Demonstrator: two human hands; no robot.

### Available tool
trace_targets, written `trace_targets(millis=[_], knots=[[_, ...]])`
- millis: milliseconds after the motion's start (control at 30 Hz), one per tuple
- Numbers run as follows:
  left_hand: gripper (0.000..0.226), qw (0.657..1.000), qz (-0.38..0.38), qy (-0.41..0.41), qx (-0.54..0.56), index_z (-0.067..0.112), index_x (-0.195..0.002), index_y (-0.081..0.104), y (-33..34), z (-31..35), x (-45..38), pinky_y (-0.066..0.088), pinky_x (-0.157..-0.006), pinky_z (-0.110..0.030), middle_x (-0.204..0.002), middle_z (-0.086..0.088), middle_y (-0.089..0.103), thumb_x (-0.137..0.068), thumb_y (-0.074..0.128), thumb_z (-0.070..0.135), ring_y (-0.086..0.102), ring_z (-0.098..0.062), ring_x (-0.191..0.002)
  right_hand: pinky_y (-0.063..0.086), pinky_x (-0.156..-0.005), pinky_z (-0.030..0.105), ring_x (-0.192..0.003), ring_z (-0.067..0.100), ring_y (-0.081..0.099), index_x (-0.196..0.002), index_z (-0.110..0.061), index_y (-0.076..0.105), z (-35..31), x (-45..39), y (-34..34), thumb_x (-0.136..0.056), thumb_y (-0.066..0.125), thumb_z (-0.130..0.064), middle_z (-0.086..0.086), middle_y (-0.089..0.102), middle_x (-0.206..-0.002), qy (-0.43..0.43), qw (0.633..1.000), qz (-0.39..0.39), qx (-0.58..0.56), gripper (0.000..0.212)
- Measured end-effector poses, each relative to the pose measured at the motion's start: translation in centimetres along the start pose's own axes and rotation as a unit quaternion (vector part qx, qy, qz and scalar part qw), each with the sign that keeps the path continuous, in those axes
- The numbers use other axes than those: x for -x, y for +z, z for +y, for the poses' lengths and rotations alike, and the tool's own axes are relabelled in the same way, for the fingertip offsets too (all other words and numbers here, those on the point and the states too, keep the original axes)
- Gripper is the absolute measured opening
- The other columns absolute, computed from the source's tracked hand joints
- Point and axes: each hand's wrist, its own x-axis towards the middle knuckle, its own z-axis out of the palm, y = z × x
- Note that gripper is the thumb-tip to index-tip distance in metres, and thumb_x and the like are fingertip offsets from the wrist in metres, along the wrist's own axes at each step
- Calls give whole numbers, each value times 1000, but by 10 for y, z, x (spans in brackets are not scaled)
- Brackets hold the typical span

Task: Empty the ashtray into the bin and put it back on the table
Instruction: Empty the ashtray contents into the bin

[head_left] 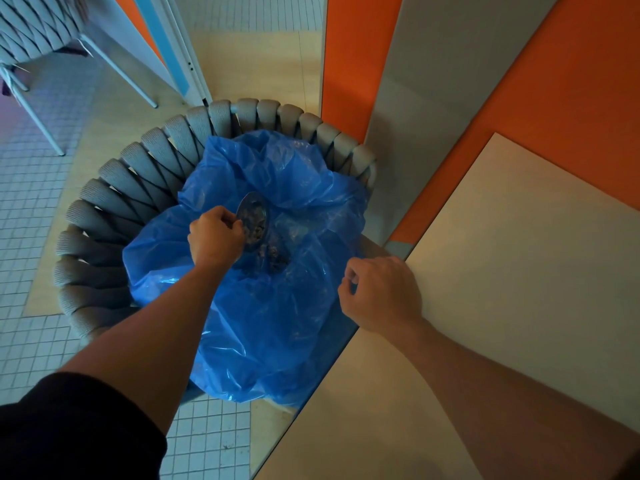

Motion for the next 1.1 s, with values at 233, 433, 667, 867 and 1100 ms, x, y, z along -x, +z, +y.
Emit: trace_targets(millis=[233,433,667,867,1100], knots=[[5,988,4,140,-60,16,-77,64,0,-1,5,44,-64,-37,-71,-2,64,-81,60,15,59,-30,-70,34,-66,23,-58,8,47,-75,-27,58,1,-1,0,-85,51,-47,-11,58,-64,1,1000,-1,-5,24],[6,978,-14,169,-121,12,-79,64,4,-2,8,47,-66,-43,-80,-9,68,-82,59,15,60,-39,-73,34,-67,24,-56,8,46,-74,-26,58,1,-1,1,-85,50,-46,-10,61,-64,3,1000,-4,-7,23],[8,968,5,206,-141,10,-78,61,3,1,11,45,-58,-42,-77,-9,65,-84,58,14,58,-38,-64,36,-68,24,-58,8,50,-75,-26,60,1,-2,1,-85,50,-47,-9,62,-65,4,1000,0,3,25],[16,937,-21,278,-210,8,-77,61,6,1,13,36,-53,-37,-75,-10,63,-89,55,16,58,-38,-63,39,-67,25,-58,9,51,-76,-25,60,1,-2,0,-85,51,-46,-9,62,-65,3,1000,-5,-4,25],[17,926,-40,299,-227,8,-73,59,7,5,19,36,-51,-35,-70,-9,61,-89,54,13,57,-36,-59,39,-65,24,-59,9,51,-76,-25,60,1,-1,0,-85,52,-46,-9,62,-65,5,1000,-5,-6,25]])
